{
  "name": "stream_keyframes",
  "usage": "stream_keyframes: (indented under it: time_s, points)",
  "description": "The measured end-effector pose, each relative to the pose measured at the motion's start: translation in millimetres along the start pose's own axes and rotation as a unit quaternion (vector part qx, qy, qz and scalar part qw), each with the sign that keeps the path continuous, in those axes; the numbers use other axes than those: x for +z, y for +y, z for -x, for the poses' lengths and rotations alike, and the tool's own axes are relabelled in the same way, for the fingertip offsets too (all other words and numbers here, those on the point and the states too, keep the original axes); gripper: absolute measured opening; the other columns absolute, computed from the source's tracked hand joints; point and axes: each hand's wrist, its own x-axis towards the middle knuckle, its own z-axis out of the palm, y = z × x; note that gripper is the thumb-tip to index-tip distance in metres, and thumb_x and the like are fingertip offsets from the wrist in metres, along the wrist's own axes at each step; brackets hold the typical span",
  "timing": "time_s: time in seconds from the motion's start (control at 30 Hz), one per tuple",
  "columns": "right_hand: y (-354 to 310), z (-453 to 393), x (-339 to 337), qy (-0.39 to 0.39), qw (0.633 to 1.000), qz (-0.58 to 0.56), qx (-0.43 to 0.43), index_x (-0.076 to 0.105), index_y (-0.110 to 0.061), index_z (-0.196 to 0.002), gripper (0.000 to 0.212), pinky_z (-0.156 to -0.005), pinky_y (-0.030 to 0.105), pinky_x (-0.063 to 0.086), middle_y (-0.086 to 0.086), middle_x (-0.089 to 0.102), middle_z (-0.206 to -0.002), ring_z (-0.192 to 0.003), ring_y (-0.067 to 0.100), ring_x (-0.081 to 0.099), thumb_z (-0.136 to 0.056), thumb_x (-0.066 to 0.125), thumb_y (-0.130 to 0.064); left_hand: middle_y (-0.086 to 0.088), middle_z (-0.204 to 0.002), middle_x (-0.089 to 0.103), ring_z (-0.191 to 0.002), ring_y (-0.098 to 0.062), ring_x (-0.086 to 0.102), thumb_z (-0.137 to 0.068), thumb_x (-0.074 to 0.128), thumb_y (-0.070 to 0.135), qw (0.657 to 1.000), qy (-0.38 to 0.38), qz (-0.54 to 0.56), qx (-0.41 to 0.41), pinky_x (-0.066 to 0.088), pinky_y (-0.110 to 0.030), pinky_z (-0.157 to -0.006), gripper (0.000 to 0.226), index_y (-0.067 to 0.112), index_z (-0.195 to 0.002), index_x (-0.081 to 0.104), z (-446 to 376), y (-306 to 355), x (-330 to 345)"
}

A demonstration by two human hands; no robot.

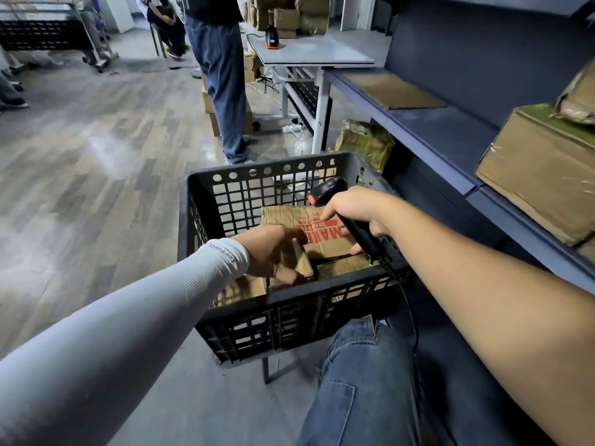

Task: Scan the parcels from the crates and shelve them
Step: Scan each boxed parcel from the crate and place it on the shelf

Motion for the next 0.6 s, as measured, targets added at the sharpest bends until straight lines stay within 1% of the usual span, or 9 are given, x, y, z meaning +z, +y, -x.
stream_keyframes:
  time_s: [0.1,0.2,0.27,0.33,0.37,0.47,0.5,0.57,0.6]
  points:
    - [2,1,-2,0.001,1.0,-0.011,-0.002,0.065,-0.014,-0.108,0.023,-0.075,0.064,0.059,0.009,0.056,-0.132,-0.119,0.033,0.059,-0.088,0.073,-0.02,0.008,-0.106,0.069,-0.093,-0.014,0.067,-0.08,0.089,0.03,1.0,0.019,0.0,0.012,0.048,-0.019,-0.081,0.068,0.023,-0.139,0.057,0,3,-6]
    - [1,9,-6,0.015,1.0,-0.015,-0.008,0.061,-0.011,-0.116,0.031,-0.082,0.066,0.058,0.012,0.055,-0.127,-0.118,0.035,0.059,-0.089,0.073,-0.019,0.015,-0.101,0.068,-0.085,-0.001,0.065,-0.078,0.09,0.029,0.995,0.053,0.079,-0.017,0.053,-0.015,-0.08,0.064,0.023,-0.134,0.06,-1,-2,-17]
    - [1,15,-9,0.017,1.0,-0.02,-0.01,0.058,-0.013,-0.117,0.03,-0.084,0.065,0.058,0.014,0.057,-0.129,-0.119,0.039,0.059,-0.091,0.072,-0.018,0.011,-0.103,0.072,-0.088,-0.004,0.069,-0.078,0.09,0.025,0.988,0.072,0.134,-0.035,0.06,-0.029,-0.09,0.062,0.022,-0.132,0.061,-1,-9,-24]
    - [0,19,-14,0.016,0.999,-0.031,-0.008,0.059,-0.011,-0.112,0.025,-0.084,0.064,0.058,0.014,0.057,-0.128,-0.118,0.041,0.059,-0.092,0.071,-0.019,0.006,-0.107,0.072,-0.089,-0.007,0.07,-0.08,0.089,0.02,0.978,0.1,0.178,-0.04,0.062,-0.037,-0.09,0.055,0.021,-0.127,0.061,1,-13,-31]
    - [1,20,-16,0.017,0.999,-0.036,-0.008,0.06,-0.01,-0.11,0.024,-0.083,0.064,0.058,0.014,0.057,-0.127,-0.118,0.04,0.06,-0.091,0.071,-0.02,0.004,-0.108,0.071,-0.087,-0.006,0.07,-0.082,0.087,0.018,0.971,0.115,0.206,-0.042,0.063,-0.037,-0.086,0.051,0.019,-0.126,0.061,1,-14,-34]
    - [3,22,-25,0.033,0.997,-0.069,-0.018,0.064,-0.009,-0.115,0.03,-0.078,0.065,0.058,0.016,0.063,-0.122,-0.111,0.034,0.066,-0.088,0.073,-0.02,-0.007,-0.107,0.074,-0.071,-0.005,0.071,-0.089,0.08,0.018,0.937,0.164,0.301,-0.067,0.06,-0.026,-0.06,0.044,0.012,-0.129,0.063,4,-12,-42]
    - [4,25,-28,0.033,0.996,-0.083,-0.019,0.066,-0.007,-0.114,0.032,-0.077,0.065,0.059,0.016,0.065,-0.117,-0.104,0.032,0.069,-0.086,0.072,-0.02,-0.01,-0.107,0.075,-0.071,-0.01,0.071,-0.091,0.079,0.023,0.921,0.176,0.338,-0.08,0.061,-0.031,-0.058,0.043,0.014,-0.13,0.063,4,-11,-44]
    - [8,33,-34,0.033,0.994,-0.098,-0.021,0.067,-0.007,-0.107,0.025,-0.081,0.064,0.058,0.013,0.058,-0.102,-0.088,0.029,0.065,-0.086,0.071,-0.02,-0.01,-0.107,0.074,-0.08,-0.022,0.07,-0.092,0.077,0.033,0.889,0.186,0.406,-0.103,0.062,-0.048,-0.072,0.042,0.018,-0.13,0.064,4,-9,-48]
    - [11,36,-37,0.041,0.994,-0.101,-0.024,0.067,-0.008,-0.103,0.019,-0.083,0.064,0.058,0.011,0.057,-0.1,-0.089,0.027,0.062,-0.088,0.071,-0.019,-0.011,-0.108,0.073,-0.086,-0.027,0.068,-0.092,0.077,0.037,0.876,0.186,0.431,-0.108,0.06,-0.055,-0.079,0.041,0.02,-0.127,0.066,4,-7,-49]
